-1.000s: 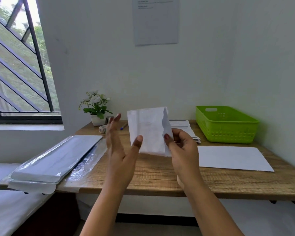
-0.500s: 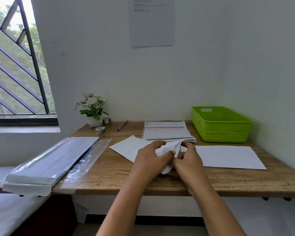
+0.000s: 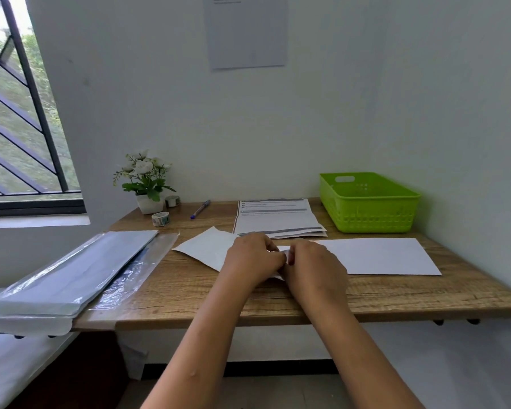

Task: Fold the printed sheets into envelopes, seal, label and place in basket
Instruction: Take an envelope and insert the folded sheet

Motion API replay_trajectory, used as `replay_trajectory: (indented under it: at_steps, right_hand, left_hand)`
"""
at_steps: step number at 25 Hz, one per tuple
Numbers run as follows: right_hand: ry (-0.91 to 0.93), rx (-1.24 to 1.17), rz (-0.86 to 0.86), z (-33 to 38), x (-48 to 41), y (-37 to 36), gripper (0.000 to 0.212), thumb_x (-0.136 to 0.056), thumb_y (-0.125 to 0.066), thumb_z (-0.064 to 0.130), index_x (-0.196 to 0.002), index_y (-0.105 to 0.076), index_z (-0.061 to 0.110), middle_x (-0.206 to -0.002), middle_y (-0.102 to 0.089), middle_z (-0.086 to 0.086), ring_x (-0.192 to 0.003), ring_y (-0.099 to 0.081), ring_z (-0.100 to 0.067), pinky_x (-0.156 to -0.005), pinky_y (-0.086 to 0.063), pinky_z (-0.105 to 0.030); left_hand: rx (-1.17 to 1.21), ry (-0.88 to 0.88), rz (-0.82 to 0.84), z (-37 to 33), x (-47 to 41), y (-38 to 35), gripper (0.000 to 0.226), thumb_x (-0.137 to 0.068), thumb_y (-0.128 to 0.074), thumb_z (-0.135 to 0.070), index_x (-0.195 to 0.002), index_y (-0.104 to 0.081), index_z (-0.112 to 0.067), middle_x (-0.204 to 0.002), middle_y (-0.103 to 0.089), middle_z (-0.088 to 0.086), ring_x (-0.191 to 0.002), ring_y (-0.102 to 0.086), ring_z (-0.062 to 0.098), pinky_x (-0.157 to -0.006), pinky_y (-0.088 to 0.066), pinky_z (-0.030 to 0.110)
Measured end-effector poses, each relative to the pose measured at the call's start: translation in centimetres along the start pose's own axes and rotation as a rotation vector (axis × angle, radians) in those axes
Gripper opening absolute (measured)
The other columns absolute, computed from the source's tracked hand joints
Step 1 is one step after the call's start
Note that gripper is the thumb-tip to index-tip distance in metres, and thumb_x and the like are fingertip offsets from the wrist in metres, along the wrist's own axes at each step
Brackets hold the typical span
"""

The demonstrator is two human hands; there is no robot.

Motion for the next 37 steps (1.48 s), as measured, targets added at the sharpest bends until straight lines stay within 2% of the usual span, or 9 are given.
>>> replay_trajectory:
  at_steps: [9,12,15,18,20,24,28,33,37]
  right_hand:
    - [0.335,0.173,0.265,1.8,-0.1,-3.4,0.037,-0.094,-0.036,0.054,-0.122,-0.057,0.045,-0.147,-0.038,0.017,-0.13,-0.027,-0.024,-0.094,-0.028,-0.045]
    - [0.398,0.156,0.393,2.0,0.5,-4.5,0.038,-0.096,-0.027,0.053,-0.13,-0.042,0.051,-0.147,-0.036,0.022,-0.134,-0.024,-0.024,-0.094,-0.022,-0.047]
    - [0.42,-0.028,0.456,2.2,0.3,-4.0,0.034,-0.095,-0.034,0.046,-0.124,-0.05,0.048,-0.137,-0.046,0.024,-0.134,-0.027,-0.016,-0.092,-0.018,-0.043]
    - [0.327,-0.153,0.327,-0.3,-2.3,-0.7,0.035,-0.091,-0.051,0.03,-0.121,-0.056,0.047,-0.139,-0.047,0.022,-0.132,-0.038,-0.01,-0.102,-0.028,-0.043]
    - [0.217,0.077,0.29,-4.0,-4.1,0.7,0.046,-0.09,-0.056,0.031,-0.133,-0.045,0.045,-0.148,-0.039,0.015,-0.137,-0.035,-0.015,-0.108,-0.03,-0.045]
    - [-0.026,0.272,0.559,-9.9,-5.1,-0.6,0.069,-0.083,-0.054,0.062,-0.143,-0.034,0.036,-0.156,-0.024,0.003,-0.142,-0.026,-0.024,-0.113,-0.024,-0.051]
    - [-0.044,0.166,0.571,-9.9,-5.8,-1.0,0.061,-0.069,-0.066,0.068,-0.116,-0.053,0.032,-0.137,-0.045,0.0,-0.126,-0.044,-0.024,-0.105,-0.036,-0.048]
    - [-0.016,-0.024,0.514,-8.9,-5.8,-1.0,0.028,-0.08,-0.068,0.047,-0.079,-0.055,0.022,-0.09,-0.057,0.002,-0.087,-0.054,-0.017,-0.072,-0.042,-0.03]
    - [-0.036,-0.571,0.367,-7.1,-5.6,0.6,0.01,-0.09,-0.061,0.033,-0.094,-0.062,0.023,-0.088,-0.063,0.006,-0.073,-0.058,-0.009,-0.056,-0.043,-0.021]
  left_hand:
    - [0.001,-0.039,-0.406,1.5,0.7,2.6,0.014,-0.089,-0.052,-0.023,-0.094,-0.065,-0.019,-0.095,-0.066,-0.001,-0.081,-0.046,0.013,-0.068,-0.034,0.027]
    - [-0.009,-0.064,-0.474,1.2,1.3,2.8,0.014,-0.091,-0.05,-0.023,-0.092,-0.063,-0.021,-0.089,-0.065,-0.002,-0.077,-0.044,0.013,-0.064,-0.031,0.027]
    - [-0.08,-0.059,-0.479,1.2,1.4,2.6,0.016,-0.093,-0.046,-0.023,-0.095,-0.061,-0.019,-0.087,-0.064,0.002,-0.073,-0.042,0.016,-0.061,-0.03,0.028]
    - [-0.128,-0.022,-0.412,1.5,1.1,2.0,0.016,-0.095,-0.043,-0.02,-0.1,-0.058,-0.016,-0.092,-0.064,0.005,-0.074,-0.045,0.017,-0.062,-0.035,0.029]
    - [-0.135,0.005,-0.369,1.7,0.9,1.7,0.015,-0.096,-0.042,-0.018,-0.102,-0.055,-0.015,-0.095,-0.063,0.007,-0.075,-0.046,0.017,-0.062,-0.038,0.029]
    - [-0.119,-0.003,-0.34,1.6,0.9,1.5,0.022,-0.091,-0.045,-0.012,-0.112,-0.049,-0.019,-0.102,-0.064,0.009,-0.078,-0.045,0.016,-0.062,-0.035,0.028]
    - [-0.096,0.014,-0.31,1.9,0.8,1.3,0.034,-0.085,-0.053,-0.01,-0.115,-0.043,-0.023,-0.106,-0.065,0.008,-0.081,-0.048,0.016,-0.063,-0.037,0.028]
    - [-0.085,-0.004,-0.29,2.1,0.9,1.1,0.044,-0.081,-0.06,-0.012,-0.119,-0.041,-0.027,-0.107,-0.068,0.003,-0.085,-0.051,0.015,-0.062,-0.035,0.025]
    - [-0.066,-0.001,-0.322,2.4,0.8,1.3,0.041,-0.084,-0.057,-0.014,-0.119,-0.04,-0.027,-0.101,-0.067,0.005,-0.08,-0.043,0.015,-0.063,-0.034,0.029]
Point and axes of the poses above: each hand's wrist, its own x-axis away from the middle knuckle, its own y-axis out of the back of the hand, z = x × y, the point moved 9 cm from there along -x, towards the middle knuckle
